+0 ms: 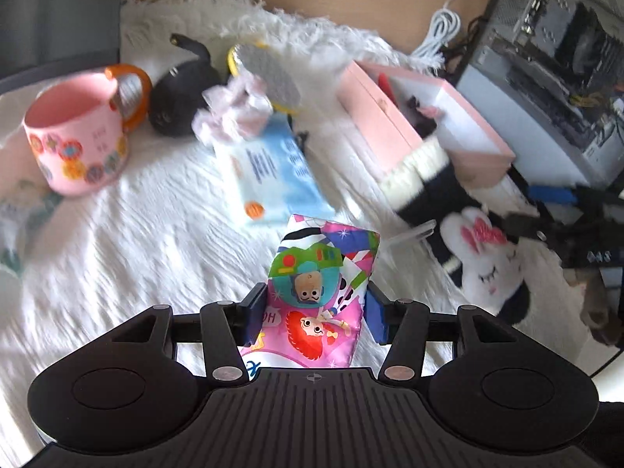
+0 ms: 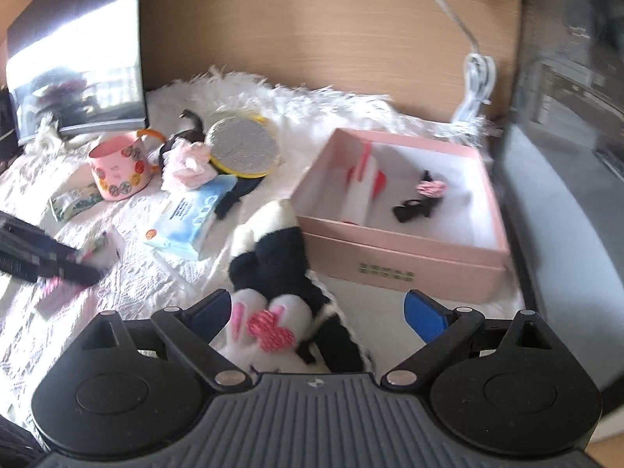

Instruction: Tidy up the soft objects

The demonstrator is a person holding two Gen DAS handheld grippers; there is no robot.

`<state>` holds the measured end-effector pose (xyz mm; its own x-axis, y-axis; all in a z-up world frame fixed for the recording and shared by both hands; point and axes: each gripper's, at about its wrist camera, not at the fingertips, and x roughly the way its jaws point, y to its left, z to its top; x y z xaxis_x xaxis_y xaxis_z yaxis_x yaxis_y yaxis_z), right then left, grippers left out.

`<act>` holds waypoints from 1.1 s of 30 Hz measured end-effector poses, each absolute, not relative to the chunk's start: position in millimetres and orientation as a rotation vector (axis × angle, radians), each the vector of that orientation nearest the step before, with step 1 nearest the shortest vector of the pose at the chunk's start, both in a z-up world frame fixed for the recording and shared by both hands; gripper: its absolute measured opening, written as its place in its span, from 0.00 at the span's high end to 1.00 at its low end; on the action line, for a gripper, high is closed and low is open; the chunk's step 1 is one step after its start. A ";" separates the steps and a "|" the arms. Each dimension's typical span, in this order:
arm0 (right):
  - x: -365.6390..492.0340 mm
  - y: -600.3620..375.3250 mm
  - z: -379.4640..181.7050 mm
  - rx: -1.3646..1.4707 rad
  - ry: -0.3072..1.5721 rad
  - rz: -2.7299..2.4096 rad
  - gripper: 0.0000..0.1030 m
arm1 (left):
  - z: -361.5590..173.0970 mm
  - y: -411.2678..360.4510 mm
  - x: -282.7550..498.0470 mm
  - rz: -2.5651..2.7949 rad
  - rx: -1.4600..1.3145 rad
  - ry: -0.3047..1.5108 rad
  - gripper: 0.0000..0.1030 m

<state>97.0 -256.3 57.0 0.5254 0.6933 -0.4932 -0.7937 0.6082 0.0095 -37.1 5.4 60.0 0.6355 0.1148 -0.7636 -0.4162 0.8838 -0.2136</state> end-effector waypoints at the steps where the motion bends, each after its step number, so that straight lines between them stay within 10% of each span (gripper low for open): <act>1: 97.0 -249.3 57.1 -0.238 0.481 0.907 0.07 | 56.8 0.4 -38.6 0.327 -0.397 0.832 0.45; 27: 90.4 -193.4 28.3 -0.516 0.471 0.986 0.07 | 44.6 -27.3 -60.9 0.480 -0.532 0.823 0.45; 33: 89.4 -200.2 18.9 -0.523 0.510 1.017 0.42 | 45.2 -32.5 -58.0 0.454 -0.536 0.820 0.45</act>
<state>89.4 -200.2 18.9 0.4333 0.6543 -0.6198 -0.8880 0.4272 -0.1698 -58.0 -32.5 45.2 0.6017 0.1719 -0.7800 -0.5703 0.7762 -0.2689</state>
